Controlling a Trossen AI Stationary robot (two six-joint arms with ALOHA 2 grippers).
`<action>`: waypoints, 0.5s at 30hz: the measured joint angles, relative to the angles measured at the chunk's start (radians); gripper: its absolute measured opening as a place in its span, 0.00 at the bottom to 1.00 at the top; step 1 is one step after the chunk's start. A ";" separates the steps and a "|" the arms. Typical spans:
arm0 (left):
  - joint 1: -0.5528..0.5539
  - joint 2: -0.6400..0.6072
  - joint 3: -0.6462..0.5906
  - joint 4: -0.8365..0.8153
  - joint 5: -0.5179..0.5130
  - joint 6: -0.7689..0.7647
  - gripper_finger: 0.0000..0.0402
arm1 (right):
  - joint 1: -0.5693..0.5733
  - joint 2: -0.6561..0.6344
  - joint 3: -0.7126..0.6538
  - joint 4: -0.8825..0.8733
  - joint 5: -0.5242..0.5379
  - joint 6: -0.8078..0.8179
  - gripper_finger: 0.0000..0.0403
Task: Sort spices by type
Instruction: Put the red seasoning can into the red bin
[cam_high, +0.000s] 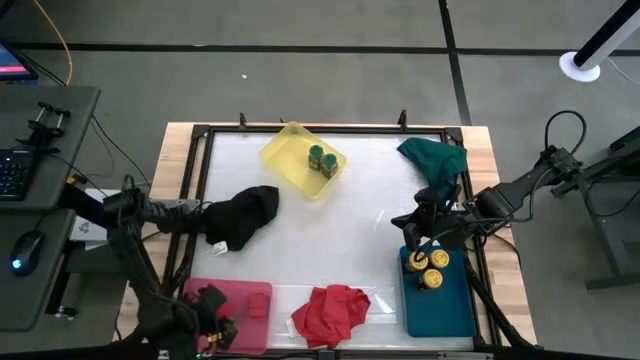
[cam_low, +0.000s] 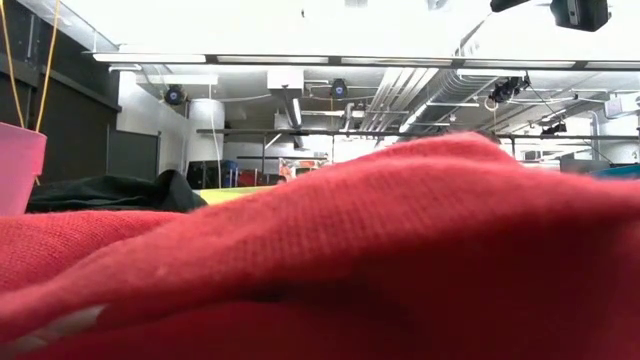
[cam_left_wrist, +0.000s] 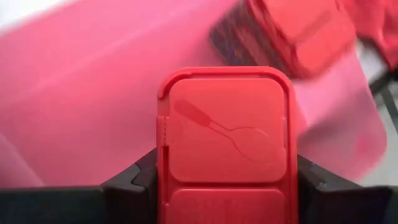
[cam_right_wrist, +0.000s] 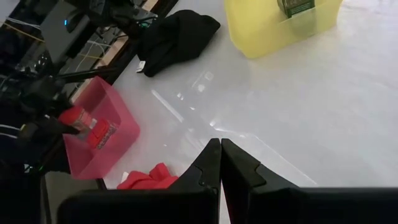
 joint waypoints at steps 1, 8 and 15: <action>0.010 0.000 0.000 -0.014 0.000 -0.004 0.45 | 0.000 0.000 0.000 0.000 0.000 0.000 0.00; 0.074 -0.001 0.000 -0.069 -0.024 0.015 0.45 | 0.000 0.000 0.000 0.000 0.000 0.000 0.00; 0.108 -0.001 0.000 -0.073 -0.048 0.036 0.45 | 0.000 0.000 0.000 0.000 0.000 -0.001 0.00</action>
